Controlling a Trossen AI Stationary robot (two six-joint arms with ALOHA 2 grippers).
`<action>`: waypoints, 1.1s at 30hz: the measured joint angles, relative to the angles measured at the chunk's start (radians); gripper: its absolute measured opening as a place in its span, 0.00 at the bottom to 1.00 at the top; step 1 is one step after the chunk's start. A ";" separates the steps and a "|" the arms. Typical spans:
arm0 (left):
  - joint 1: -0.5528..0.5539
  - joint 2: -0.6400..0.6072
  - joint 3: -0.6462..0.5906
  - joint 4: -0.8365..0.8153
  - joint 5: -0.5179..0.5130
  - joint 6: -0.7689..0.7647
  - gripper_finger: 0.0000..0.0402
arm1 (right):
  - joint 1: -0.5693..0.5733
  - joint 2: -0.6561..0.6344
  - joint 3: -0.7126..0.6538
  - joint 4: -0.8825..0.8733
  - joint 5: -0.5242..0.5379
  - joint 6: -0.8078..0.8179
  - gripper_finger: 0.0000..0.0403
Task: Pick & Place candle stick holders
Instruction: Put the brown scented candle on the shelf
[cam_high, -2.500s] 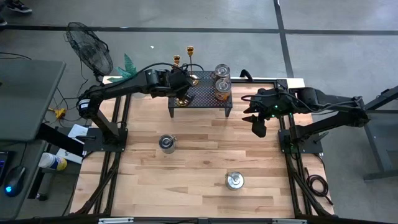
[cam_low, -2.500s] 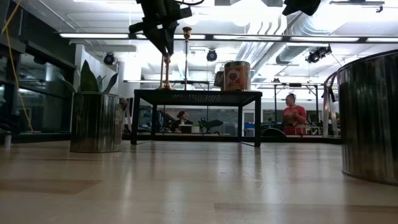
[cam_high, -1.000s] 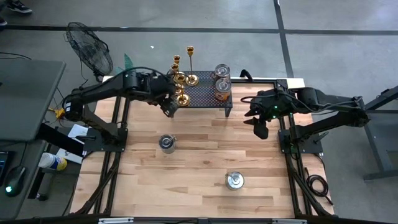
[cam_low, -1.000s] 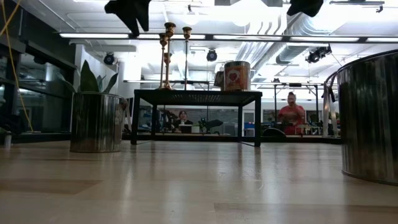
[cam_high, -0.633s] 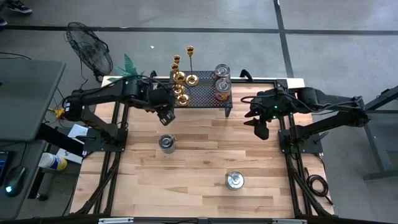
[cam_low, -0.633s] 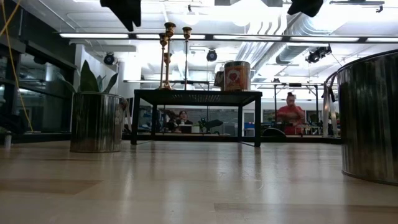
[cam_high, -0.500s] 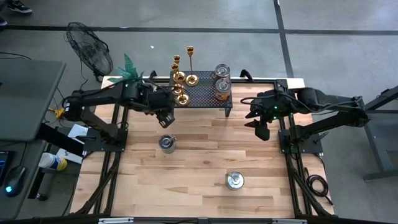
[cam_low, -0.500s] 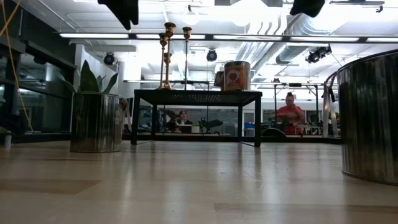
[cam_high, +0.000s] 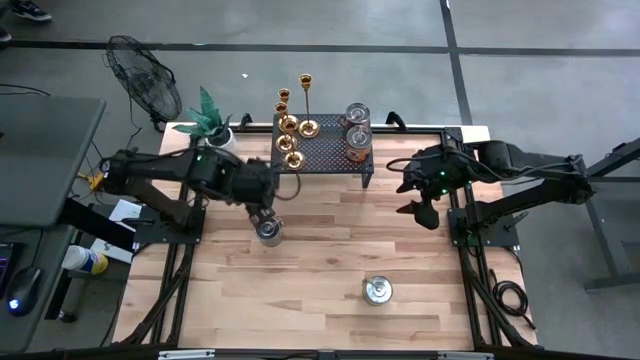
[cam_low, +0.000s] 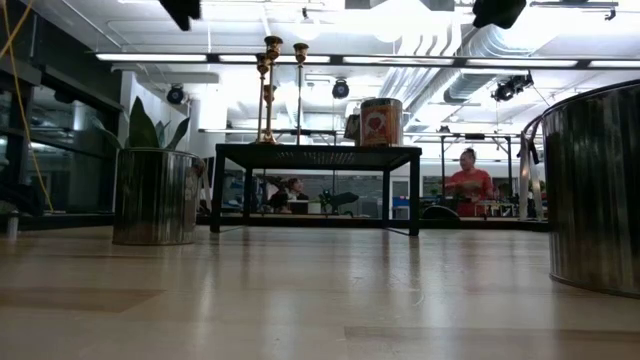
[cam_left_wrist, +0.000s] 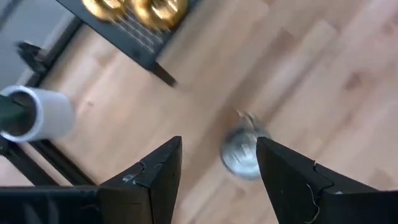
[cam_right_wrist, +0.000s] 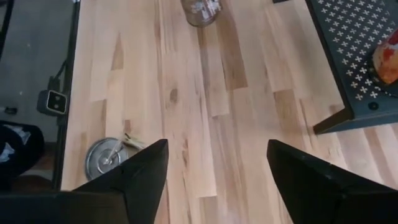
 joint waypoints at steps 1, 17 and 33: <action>-0.016 0.000 -0.001 -0.003 0.019 -0.006 0.50 | 0.000 0.002 0.000 0.000 0.000 -0.007 0.66; -0.127 0.005 -0.124 0.042 0.132 -0.078 0.69 | 0.000 0.070 0.000 -0.041 0.066 -0.118 0.66; -0.040 0.005 -0.441 0.357 0.336 -0.076 0.99 | -0.001 -0.041 -0.265 -0.006 0.058 -0.109 0.67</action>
